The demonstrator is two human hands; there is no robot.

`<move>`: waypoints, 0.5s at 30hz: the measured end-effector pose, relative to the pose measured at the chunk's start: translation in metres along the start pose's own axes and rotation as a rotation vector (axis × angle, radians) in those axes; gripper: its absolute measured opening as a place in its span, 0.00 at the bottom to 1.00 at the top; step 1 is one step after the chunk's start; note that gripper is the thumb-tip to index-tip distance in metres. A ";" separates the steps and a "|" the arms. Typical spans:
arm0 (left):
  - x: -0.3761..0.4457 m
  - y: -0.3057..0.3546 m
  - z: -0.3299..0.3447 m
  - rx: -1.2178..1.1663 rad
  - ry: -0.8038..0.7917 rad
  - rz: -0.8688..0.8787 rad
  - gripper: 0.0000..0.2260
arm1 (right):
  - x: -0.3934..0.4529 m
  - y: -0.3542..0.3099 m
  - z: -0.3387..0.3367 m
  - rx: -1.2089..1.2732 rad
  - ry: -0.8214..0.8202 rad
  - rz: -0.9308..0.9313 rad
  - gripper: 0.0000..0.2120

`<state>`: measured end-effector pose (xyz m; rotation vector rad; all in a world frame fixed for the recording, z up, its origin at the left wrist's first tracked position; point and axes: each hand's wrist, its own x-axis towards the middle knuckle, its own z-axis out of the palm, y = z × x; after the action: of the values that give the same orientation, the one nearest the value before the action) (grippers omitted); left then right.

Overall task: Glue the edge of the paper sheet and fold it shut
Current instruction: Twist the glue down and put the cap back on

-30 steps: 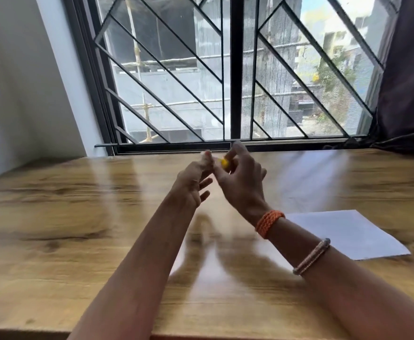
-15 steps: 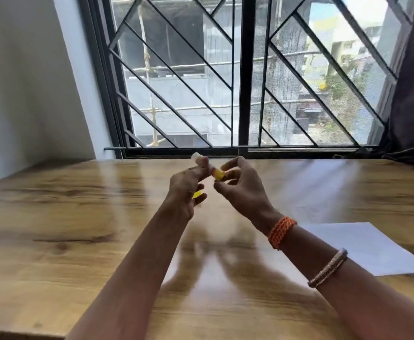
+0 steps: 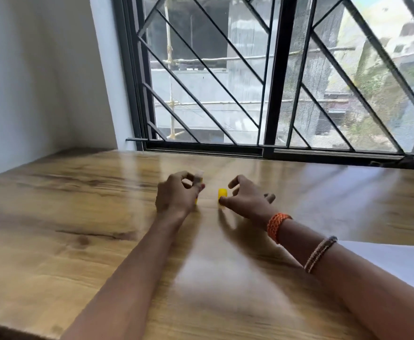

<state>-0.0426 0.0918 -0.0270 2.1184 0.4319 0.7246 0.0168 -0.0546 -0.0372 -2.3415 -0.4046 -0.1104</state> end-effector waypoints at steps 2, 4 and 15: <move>0.000 0.000 0.006 0.061 -0.017 0.076 0.09 | 0.003 0.002 0.004 0.010 0.028 -0.049 0.12; -0.001 0.002 0.008 0.095 -0.014 0.147 0.10 | 0.003 0.001 0.003 0.036 0.054 -0.054 0.09; -0.011 0.004 0.013 0.296 -0.035 0.382 0.10 | -0.004 -0.010 -0.019 0.267 0.044 -0.159 0.12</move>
<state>-0.0426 0.0752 -0.0338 2.5268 0.1170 0.8788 0.0107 -0.0621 -0.0179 -2.0399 -0.5491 -0.1731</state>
